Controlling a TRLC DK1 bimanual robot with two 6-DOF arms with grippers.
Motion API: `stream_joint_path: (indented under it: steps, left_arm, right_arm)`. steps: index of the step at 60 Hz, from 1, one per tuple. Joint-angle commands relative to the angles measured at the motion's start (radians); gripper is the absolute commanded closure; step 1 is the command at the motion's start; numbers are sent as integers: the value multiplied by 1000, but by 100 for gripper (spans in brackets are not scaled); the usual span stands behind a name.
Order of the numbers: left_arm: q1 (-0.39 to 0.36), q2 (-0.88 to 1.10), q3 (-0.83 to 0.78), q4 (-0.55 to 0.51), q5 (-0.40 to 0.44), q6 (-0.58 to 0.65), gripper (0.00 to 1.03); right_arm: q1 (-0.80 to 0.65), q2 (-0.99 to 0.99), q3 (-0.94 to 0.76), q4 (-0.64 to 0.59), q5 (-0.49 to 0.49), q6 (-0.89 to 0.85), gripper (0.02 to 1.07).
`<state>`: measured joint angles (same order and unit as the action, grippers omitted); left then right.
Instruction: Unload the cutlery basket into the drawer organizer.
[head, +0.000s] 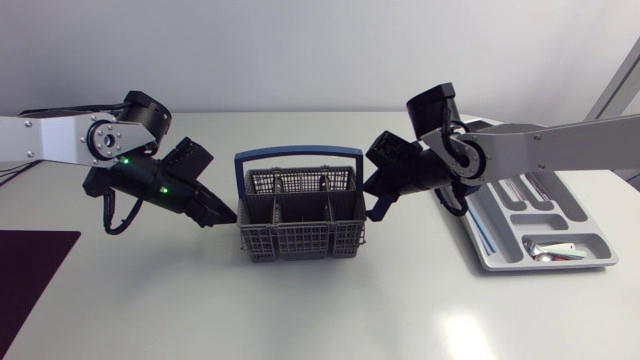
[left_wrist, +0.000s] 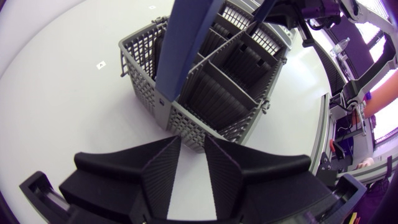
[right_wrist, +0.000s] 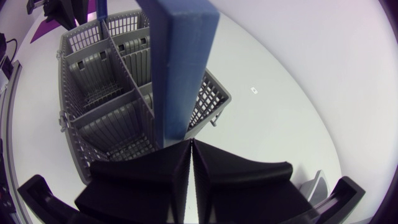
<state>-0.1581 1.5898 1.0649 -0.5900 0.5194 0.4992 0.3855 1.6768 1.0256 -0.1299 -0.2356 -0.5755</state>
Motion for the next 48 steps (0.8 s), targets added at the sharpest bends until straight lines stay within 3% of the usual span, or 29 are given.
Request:
stream_joint_path:
  steps: [1, 30, 45, 48]
  left_arm:
    - [-17, 25, 58, 13, 45, 19, 71]
    - [0, 45, 76, 15, 45, 16, 70]
    - [11, 41, 67, 13, 45, 18, 61]
    - [20, 33, 61, 13, 44, 19, 60]
  right_arm:
    - [27, 3, -6, 4, -28, 22, 97]
    - [42, -23, -44, 6, -19, 22, 97]
    - [36, -43, -71, 12, 9, 17, 97]
    - [29, -54, -81, 15, 15, 16, 89]
